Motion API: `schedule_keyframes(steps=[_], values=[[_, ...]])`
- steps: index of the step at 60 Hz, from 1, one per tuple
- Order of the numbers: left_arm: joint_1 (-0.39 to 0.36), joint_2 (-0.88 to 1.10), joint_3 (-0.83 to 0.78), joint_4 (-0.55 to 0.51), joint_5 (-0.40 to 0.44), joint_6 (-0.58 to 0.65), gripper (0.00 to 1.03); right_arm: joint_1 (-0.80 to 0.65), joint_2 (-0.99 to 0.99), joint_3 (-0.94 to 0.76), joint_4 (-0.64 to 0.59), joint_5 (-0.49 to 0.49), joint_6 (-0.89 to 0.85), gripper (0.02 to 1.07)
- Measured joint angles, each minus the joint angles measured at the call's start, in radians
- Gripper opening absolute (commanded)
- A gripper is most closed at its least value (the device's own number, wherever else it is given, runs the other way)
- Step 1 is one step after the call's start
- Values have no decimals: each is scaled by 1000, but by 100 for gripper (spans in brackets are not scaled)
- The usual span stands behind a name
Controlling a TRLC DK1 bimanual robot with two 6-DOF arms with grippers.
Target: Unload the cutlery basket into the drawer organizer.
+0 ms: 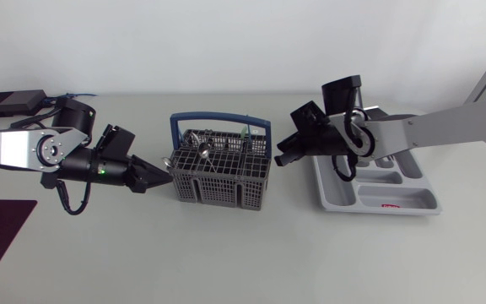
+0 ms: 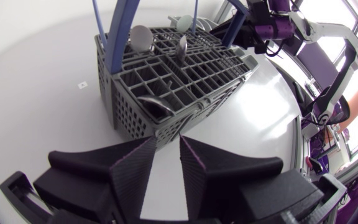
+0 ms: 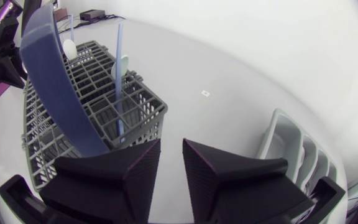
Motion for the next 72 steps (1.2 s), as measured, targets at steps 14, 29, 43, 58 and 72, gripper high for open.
schedule_keyframes(steps=[14,29,43,58,72], values=[[29,-8,-27,-4,0,1,47,-27,-174,-90,-40,0,-14,84],[80,-12,-23,-4,-1,4,48,1,-316,-161,-90,-3,-13,88],[90,21,14,20,-19,-5,48,57,-364,-226,-112,-2,-6,88],[76,56,41,35,-32,-26,48,117,-447,-245,-165,21,8,88],[19,56,41,46,-47,-39,48,140,-502,-263,-186,28,9,88]])
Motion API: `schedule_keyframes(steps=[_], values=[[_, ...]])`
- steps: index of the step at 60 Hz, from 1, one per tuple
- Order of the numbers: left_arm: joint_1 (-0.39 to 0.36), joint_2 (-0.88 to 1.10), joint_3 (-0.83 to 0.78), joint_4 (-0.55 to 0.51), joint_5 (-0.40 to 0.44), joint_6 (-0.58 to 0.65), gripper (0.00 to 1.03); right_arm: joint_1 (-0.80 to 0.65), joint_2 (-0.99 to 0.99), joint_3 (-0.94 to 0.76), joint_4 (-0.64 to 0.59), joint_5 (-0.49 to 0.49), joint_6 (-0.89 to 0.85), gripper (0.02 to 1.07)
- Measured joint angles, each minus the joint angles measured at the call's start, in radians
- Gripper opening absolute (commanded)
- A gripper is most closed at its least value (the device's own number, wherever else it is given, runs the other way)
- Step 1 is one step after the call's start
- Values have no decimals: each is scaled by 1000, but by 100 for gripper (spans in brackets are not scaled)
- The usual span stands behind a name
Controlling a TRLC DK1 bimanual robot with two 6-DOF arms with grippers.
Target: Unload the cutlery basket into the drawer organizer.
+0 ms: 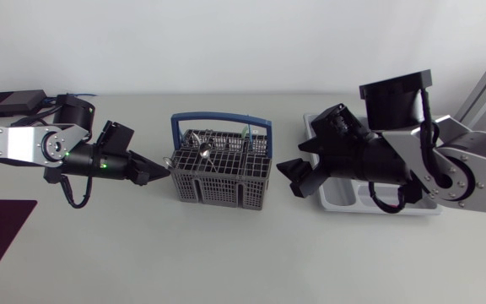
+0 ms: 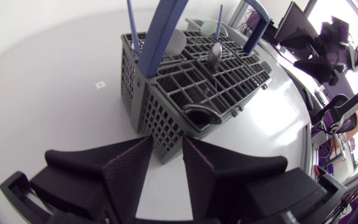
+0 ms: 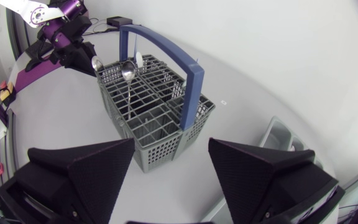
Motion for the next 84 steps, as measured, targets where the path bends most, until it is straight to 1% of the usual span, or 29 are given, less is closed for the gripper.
schedule_keyframes(steps=[17,28,40,47,50,53,55,63,67,70,74,80,84], values=[[-42,-7,-7,1,-3,0,48,27,-35,-30,-24,2,8,88],[-72,-39,-31,2,-5,0,48,55,-74,-32,-56,25,14,89],[-80,-68,-57,2,-30,6,48,98,-126,-32,-99,50,26,89],[-53,-127,-92,2,-47,23,58,124,-141,-32,-103,75,30,89],[-39,-158,-108,2,-49,35,63,143,-143,-32,-103,103,31,89],[-26,-193,-126,2,-51,46,71,169,-143,-32,-102,129,31,89],[-17,-217,-140,2,-52,57,73,193,-142,-32,-102,151,31,89],[3,-296,-198,0,-52,80,78,289,-120,-24,-102,227,41,91],[8,-317,-214,-1,-52,85,78,325,-88,-7,-104,254,50,91],[8,-328,-225,-1,-52,87,78,345,-65,8,-106,261,54,91],[9,-342,-235,-1,-52,87,83,360,-44,29,-114,262,60,91],[12,-363,-240,-1,-52,88,84,375,-17,60,-121,287,77,91],[24,-381,-245,-1,-52,88,84,395,12,85,-122,333,88,91]])
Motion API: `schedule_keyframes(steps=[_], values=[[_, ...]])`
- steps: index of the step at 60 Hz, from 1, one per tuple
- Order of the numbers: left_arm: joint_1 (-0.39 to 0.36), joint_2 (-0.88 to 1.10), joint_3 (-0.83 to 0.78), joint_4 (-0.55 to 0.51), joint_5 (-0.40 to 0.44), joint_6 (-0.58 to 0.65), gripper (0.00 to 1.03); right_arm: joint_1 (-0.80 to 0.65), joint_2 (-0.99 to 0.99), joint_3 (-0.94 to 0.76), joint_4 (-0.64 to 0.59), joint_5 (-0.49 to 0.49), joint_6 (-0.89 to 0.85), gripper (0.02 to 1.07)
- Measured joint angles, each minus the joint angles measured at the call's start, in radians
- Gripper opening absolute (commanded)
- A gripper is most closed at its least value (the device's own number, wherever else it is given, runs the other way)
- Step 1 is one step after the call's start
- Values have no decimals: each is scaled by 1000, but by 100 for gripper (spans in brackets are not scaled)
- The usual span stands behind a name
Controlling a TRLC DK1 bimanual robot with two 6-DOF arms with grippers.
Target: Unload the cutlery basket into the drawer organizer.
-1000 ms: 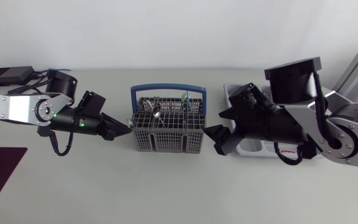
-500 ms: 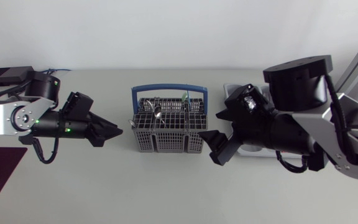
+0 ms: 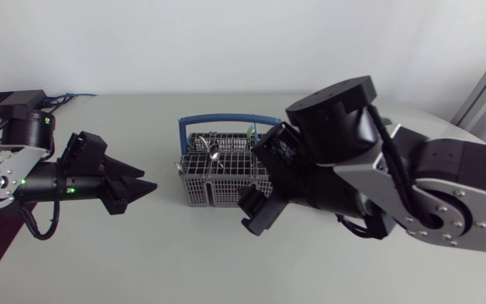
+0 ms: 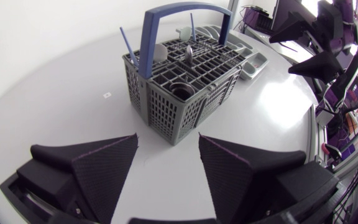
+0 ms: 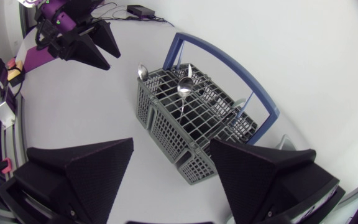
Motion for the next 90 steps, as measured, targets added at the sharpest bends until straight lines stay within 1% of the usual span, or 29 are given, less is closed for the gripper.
schedule_keyframes(steps=[6,8,13,20,25,33,37,51,55,61,64,71,80,83,90], values=[[25,-14,-7,0,0,5,85,39,64,54,-17,41,16,91],[32,-14,-9,0,0,9,86,51,93,81,-29,55,18,91],[48,-14,-19,0,0,23,86,79,171,158,-63,88,33,91],[58,-14,-38,1,0,32,87,102,292,282,-109,117,67,91],[62,-14,-51,4,1,37,89,120,366,351,-128,148,79,91],[63,-14,-59,16,12,48,89,146,465,441,-166,174,92,91],[71,-13,-59,25,27,53,89,157,517,497,-200,195,101,91],[101,6,-59,29,33,71,89,172,643,685,-322,250,161,90],[121,14,-59,29,43,81,89,176,679,735,-349,290,176,90],[146,32,-59,29,53,86,89,185,735,805,-397,336,195,86],[155,43,-59,29,57,90,89,189,768,838,-417,357,202,80],[161,57,-59,29,59,105,89,197,820,882,-436,401,212,70],[175,60,-58,29,79,109,89,207,852,926,-484,460,225,69],[181,63,-56,29,80,112,89,209,857,939,-489,469,228,66],[186,70,-52,28,81,116,89,209,859,955,-501,479,232,64]])
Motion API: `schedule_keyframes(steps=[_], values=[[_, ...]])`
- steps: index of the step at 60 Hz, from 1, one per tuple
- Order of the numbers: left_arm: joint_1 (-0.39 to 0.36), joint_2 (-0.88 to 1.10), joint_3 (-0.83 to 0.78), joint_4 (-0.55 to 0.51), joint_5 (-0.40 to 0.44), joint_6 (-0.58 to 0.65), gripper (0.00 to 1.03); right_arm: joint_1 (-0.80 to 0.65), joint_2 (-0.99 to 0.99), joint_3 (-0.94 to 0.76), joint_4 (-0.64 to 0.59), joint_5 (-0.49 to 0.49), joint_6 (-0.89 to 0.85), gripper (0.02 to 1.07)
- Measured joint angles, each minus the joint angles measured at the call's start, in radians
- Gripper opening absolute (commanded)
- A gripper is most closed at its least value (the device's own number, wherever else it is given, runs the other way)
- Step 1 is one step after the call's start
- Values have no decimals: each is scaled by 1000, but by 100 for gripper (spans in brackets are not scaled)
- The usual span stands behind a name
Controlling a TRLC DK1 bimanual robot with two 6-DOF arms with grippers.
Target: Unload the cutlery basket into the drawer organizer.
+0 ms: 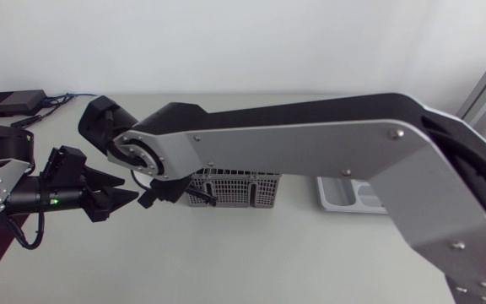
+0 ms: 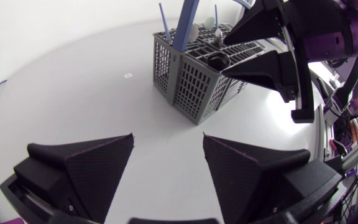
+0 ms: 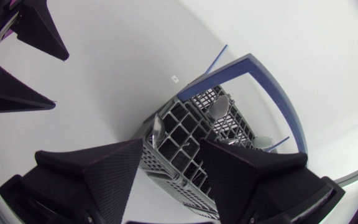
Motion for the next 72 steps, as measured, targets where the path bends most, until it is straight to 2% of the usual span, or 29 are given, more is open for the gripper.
schedule_keyframes(steps=[12,17,23,38,46,55,72], values=[[0,0,26,-7,3,11,89,1,-2,-1,-2,-2,3,66],[-12,0,39,-7,3,14,90,3,-29,-43,6,-33,3,84],[-57,-6,58,-17,3,24,90,4,-102,-140,56,-83,-2,92],[-214,-52,157,-141,-8,179,90,-18,-363,-399,209,-205,-47,94],[-307,-72,202,-192,-71,322,90,-61,-450,-527,272,-304,-70,94],[-397,-97,206,-236,-206,527,90,-103,-513,-639,321,-383,-110,94],[-441,-49,270,-245,-415,839,89,-114,-537,-747,372,-437,-169,94]])
